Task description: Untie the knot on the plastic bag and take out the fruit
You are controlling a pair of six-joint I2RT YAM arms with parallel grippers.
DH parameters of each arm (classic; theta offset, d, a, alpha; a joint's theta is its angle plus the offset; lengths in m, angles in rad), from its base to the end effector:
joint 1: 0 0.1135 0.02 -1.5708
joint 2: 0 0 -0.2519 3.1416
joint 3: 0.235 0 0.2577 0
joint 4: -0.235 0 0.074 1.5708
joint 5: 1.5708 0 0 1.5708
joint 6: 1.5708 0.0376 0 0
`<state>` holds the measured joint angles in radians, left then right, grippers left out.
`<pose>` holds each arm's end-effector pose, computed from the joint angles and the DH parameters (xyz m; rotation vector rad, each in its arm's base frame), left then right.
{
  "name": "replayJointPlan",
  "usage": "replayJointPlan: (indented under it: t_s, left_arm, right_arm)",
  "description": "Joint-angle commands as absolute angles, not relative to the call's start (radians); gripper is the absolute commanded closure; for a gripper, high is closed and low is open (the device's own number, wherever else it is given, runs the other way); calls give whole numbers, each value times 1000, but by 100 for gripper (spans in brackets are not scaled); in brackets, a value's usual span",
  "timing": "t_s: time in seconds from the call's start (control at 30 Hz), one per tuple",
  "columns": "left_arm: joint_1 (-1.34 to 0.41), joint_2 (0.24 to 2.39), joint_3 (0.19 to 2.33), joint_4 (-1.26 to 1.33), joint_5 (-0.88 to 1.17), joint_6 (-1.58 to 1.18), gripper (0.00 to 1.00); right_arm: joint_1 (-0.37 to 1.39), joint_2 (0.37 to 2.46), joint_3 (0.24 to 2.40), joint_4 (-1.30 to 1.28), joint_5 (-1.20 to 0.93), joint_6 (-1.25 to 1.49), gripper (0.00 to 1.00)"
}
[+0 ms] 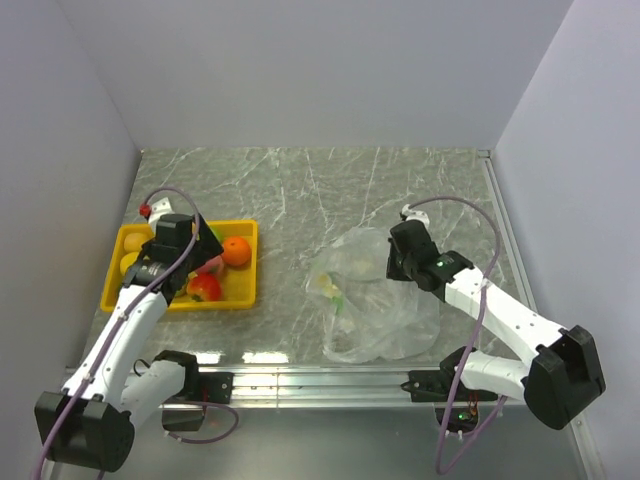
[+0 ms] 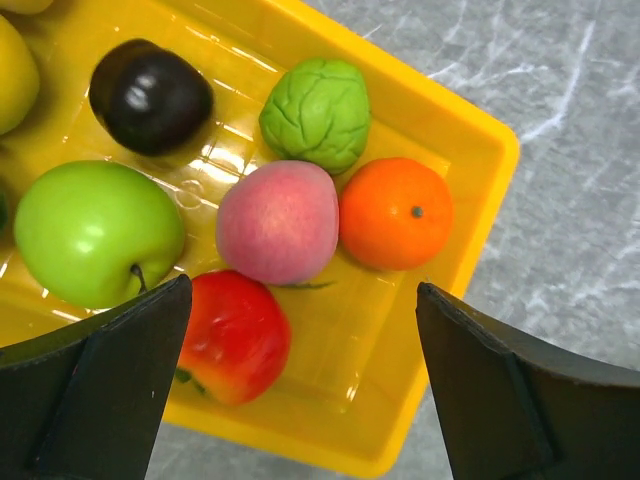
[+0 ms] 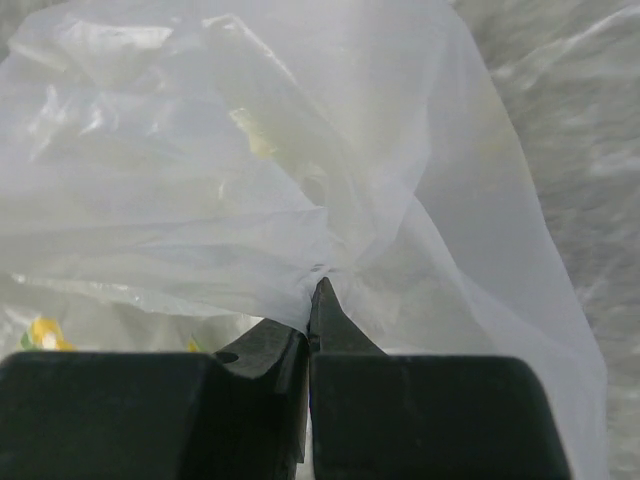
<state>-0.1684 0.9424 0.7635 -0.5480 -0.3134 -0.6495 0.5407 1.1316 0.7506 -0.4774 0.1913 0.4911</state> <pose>0.2102 -0.0240 0.2588 -0.6912 2.1478 -0.0755 0.2097 0.1176 0.2201 0.0264 2.4225 0.2423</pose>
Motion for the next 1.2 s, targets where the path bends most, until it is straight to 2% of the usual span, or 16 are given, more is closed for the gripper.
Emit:
replayJointPlan:
  t_s: [0.0,0.13,0.27,0.37,0.4,0.5,0.57,0.6,0.67,0.7,0.73,0.9,1.17]
  left_arm:
    - [-164,861,873,-619,-281,-635,1]
    - [-164,752,985,-739,-281,-624,1]
    - [-164,652,1116,-865,-316,-649,1]
    - [-164,556,1167,-916,-333,-669,1]
    - [-164,534,1180,-928,-339,-669,1]
    - [-164,471,1252,-983,-386,-647,1]
    - [-164,450,1317,-1029,-434,-611,1]
    - [-164,445,1342,-1043,-451,-597,1]
    - [-166,433,1412,-1077,-500,-554,1]
    - [-176,420,1439,-1087,-514,-546,1]
    - [-184,417,1462,-1095,-529,-542,1]
    - [-207,390,1592,-1114,-571,-499,1]
    - [-252,365,1709,-1088,-571,-420,1]
  right_arm:
    - [520,1109,868,-552,365,471,100]
    - [450,1141,1000,-696,749,454,100]
    - [359,1187,1135,-781,1039,466,100]
    - [270,1210,1196,-759,1101,419,94]
    - [247,1216,1206,-750,1100,410,85]
    - [146,1236,1213,-730,1017,405,77]
    - [106,1246,1201,-712,964,408,65]
    - [83,1247,1192,-715,921,417,51]
    - [78,1249,1207,-748,870,442,37]
    - [78,1243,1213,-762,812,449,25]
    - [77,1221,1219,-776,774,454,21]
    - [80,1080,1246,-796,571,423,10]
    - [78,669,1305,-729,246,284,4]
